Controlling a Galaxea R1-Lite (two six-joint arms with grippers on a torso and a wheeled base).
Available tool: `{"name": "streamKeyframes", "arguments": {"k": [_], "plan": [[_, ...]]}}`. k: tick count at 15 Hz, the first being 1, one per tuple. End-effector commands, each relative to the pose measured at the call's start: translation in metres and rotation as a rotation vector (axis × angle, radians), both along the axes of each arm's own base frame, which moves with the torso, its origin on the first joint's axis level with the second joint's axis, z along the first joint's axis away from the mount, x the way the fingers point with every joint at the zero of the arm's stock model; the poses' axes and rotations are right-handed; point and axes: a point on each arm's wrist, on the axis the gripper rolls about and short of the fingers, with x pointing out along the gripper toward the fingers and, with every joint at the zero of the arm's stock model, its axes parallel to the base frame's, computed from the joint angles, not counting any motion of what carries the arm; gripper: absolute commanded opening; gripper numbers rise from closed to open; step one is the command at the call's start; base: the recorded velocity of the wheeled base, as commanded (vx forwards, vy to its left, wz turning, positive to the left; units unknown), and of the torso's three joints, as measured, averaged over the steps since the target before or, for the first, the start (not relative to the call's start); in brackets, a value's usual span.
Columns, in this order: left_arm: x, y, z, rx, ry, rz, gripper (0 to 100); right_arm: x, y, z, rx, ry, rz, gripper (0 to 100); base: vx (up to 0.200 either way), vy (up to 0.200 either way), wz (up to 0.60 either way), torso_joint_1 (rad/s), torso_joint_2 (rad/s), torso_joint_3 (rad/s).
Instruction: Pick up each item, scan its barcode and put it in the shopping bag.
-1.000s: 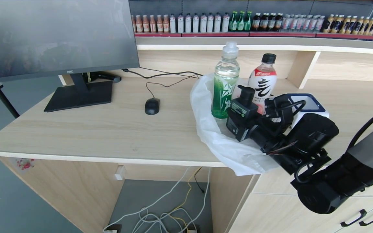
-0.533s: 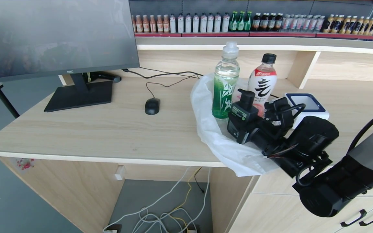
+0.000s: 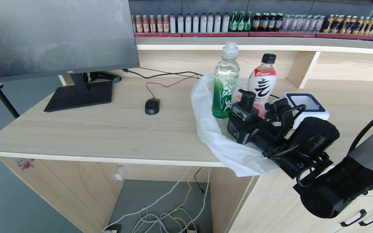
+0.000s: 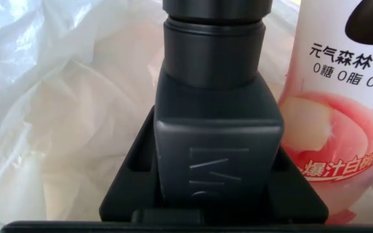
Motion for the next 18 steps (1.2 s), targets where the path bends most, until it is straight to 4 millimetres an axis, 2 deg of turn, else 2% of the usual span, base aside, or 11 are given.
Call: {"name": "streamKeyframes", "arguments": {"k": [1,3,4,11,18], "plan": [[0.000,0.000,0.000,0.000,0.000,0.000,100,0.003,0.002,-0.002,0.001,0.002,0.002,0,0.000,0.000,0.00,0.000,0.00,0.000],[0.000,0.000,0.000,0.000,0.000,0.000,100,0.004,0.002,-0.003,0.001,0.006,0.001,0,0.000,0.000,0.00,0.000,0.00,0.000],[0.000,0.000,0.000,0.000,0.000,0.000,100,0.004,0.002,-0.003,0.003,0.005,0.001,100,0.000,0.000,0.00,0.000,0.00,0.000],[0.000,0.000,0.000,0.002,0.000,0.000,100,-0.001,-0.001,0.002,0.010,-0.002,0.000,100,0.000,0.000,0.00,0.000,0.00,0.000],[0.000,0.000,0.000,0.002,0.000,0.000,100,-0.018,-0.008,0.009,0.023,0.014,0.006,100,0.000,0.000,0.00,0.000,0.00,0.000]]}}
